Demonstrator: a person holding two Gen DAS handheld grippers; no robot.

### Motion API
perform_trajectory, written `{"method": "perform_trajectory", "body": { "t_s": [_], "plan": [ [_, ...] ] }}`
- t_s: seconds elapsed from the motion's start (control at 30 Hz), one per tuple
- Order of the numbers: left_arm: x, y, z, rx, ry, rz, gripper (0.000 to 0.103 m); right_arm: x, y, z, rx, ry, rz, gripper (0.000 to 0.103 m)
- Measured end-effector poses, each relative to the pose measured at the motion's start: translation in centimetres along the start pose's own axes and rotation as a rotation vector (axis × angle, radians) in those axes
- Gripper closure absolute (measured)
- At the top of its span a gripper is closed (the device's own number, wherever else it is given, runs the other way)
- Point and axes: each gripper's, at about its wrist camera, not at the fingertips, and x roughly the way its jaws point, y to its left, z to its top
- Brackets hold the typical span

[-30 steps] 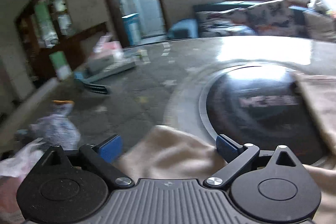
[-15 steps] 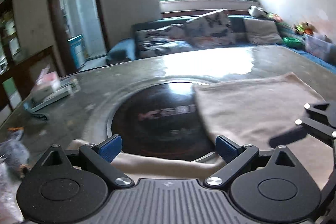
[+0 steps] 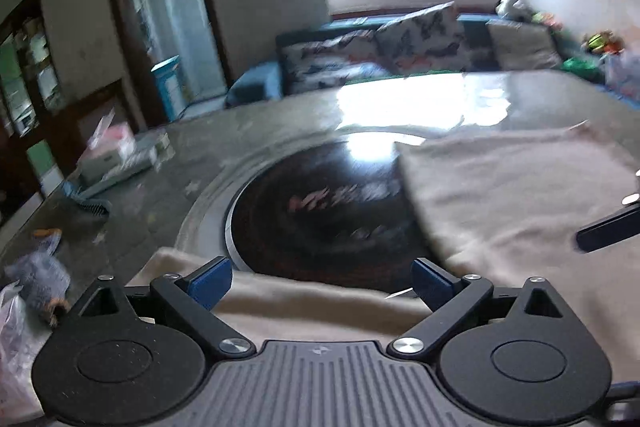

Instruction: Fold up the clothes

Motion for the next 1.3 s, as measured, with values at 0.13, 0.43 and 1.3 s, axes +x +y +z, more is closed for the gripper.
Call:
{"method": "perform_trajectory", "body": {
  "t_s": [0.13,0.43,1.3],
  "plan": [
    [-0.4,-1.3,0.6,-0.002,-0.024,-0.083,0.005,-0.1,0.1,-0.1,0.000,0.004,-0.003,0.000],
    [1.5,-2.7,0.1,0.052,0.048,-0.036,0.005,0.1,0.2,-0.8,0.010,0.031,0.004,0.000],
    [0.7,-3.1,-0.5,0.122,0.030,0.025,0.004,-0.9,-0.3,-1.9,0.040,0.034,-0.008,0.000]
  ]
}}
